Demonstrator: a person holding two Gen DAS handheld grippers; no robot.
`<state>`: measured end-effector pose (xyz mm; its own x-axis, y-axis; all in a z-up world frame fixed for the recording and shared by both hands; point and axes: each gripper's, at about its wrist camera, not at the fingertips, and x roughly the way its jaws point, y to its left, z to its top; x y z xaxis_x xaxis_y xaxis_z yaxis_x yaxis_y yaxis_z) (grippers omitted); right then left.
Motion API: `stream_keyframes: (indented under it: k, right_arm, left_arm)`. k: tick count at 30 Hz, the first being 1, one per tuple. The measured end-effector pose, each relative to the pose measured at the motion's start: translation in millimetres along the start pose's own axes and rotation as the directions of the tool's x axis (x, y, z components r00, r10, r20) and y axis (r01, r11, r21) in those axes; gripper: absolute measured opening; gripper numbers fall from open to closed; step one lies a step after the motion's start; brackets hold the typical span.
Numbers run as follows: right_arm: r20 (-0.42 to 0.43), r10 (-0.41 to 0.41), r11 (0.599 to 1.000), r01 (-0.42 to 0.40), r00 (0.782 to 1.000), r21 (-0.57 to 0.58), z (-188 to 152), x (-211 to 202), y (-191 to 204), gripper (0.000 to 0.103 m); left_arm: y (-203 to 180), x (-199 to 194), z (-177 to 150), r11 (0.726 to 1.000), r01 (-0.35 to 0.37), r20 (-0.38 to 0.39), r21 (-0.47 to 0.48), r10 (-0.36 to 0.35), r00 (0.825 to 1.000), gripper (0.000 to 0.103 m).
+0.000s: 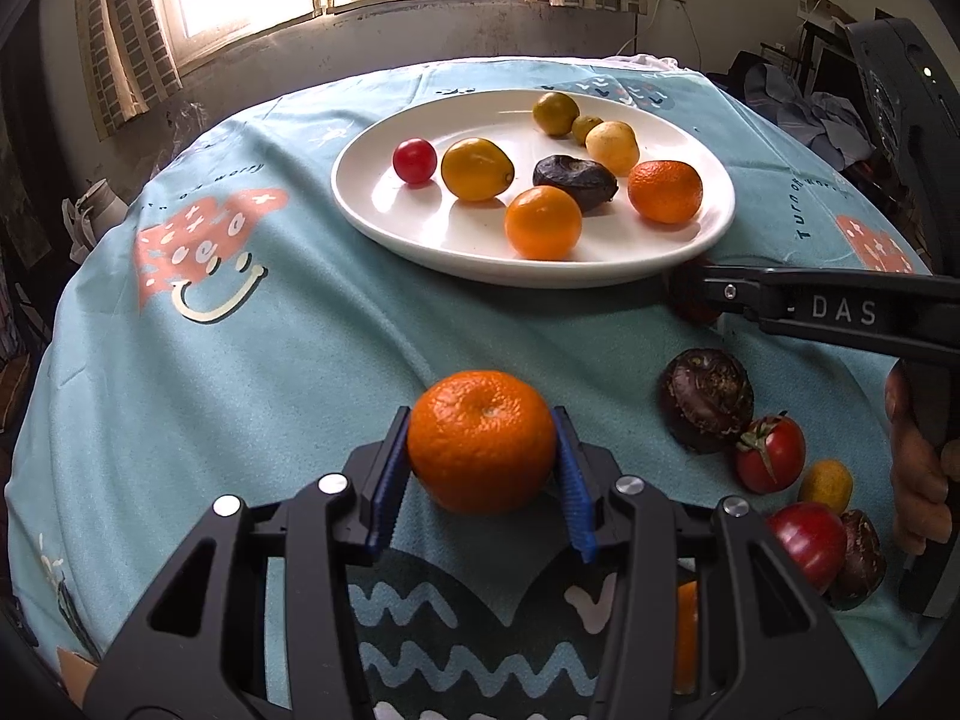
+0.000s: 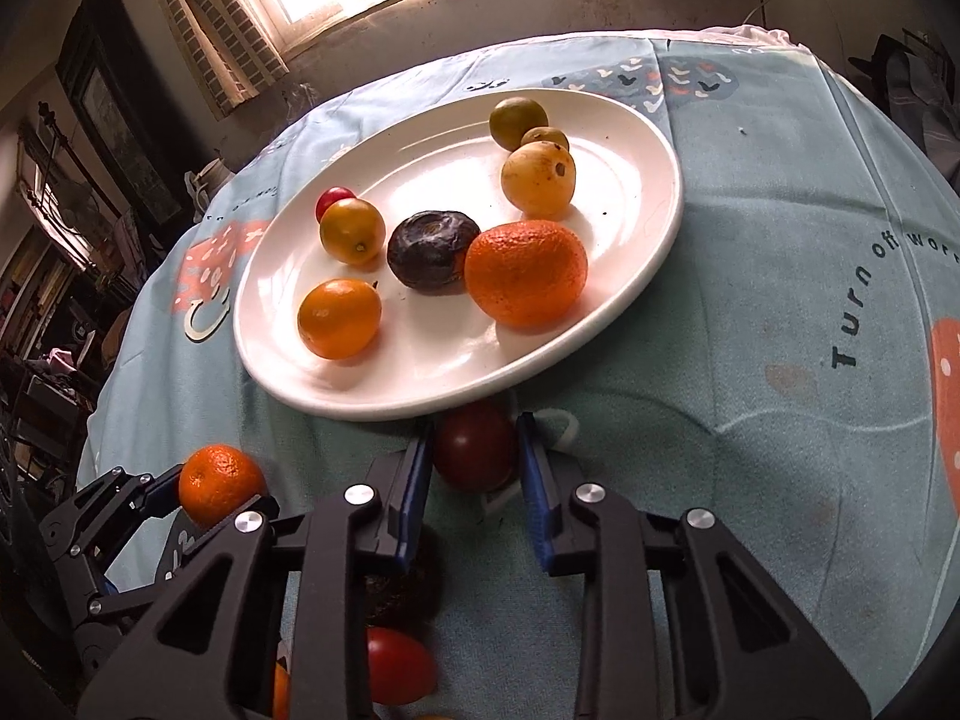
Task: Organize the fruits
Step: 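Carry the mandarin to the plate with the left gripper while the right grasps a red tomato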
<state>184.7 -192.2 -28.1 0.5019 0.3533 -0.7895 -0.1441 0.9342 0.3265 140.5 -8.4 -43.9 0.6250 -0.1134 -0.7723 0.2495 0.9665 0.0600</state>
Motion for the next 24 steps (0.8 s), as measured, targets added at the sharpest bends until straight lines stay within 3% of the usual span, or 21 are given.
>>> stream_keyframes:
  k: [7, 14, 19, 24]
  right_arm:
    - [0.023, 0.068, 0.997, -0.069, 0.997, 0.036, -19.7, -30.1, -11.9, 0.027]
    - [0.154, 0.124, 0.989, -0.135, 0.980, 0.067, -41.6, -87.8, -22.3, 0.027]
    - [0.229, 0.130, 0.989, -0.144, 0.965, 0.046, -9.9, -110.9, -14.7, 0.027]
    - [0.243, 0.116, 0.992, -0.125, 0.963, 0.024, 33.6, -98.1, -0.2, 0.027]
  left_arm:
    - [5.0, -5.0, -1.7, 0.999, 0.020, 0.017, -0.029, -0.019, 1.000, 0.046]
    - [4.3, -43.9, 2.4, 0.999, 0.007, 0.140, -0.042, -0.001, 0.990, 0.046]
    - [9.0, -55.9, 41.3, 0.998, -0.008, 0.187, -0.057, 0.018, 0.982, 0.046]
    - [23.7, -33.1, 85.0, 0.991, 0.032, 0.183, -0.128, -0.008, 0.983, 0.046]
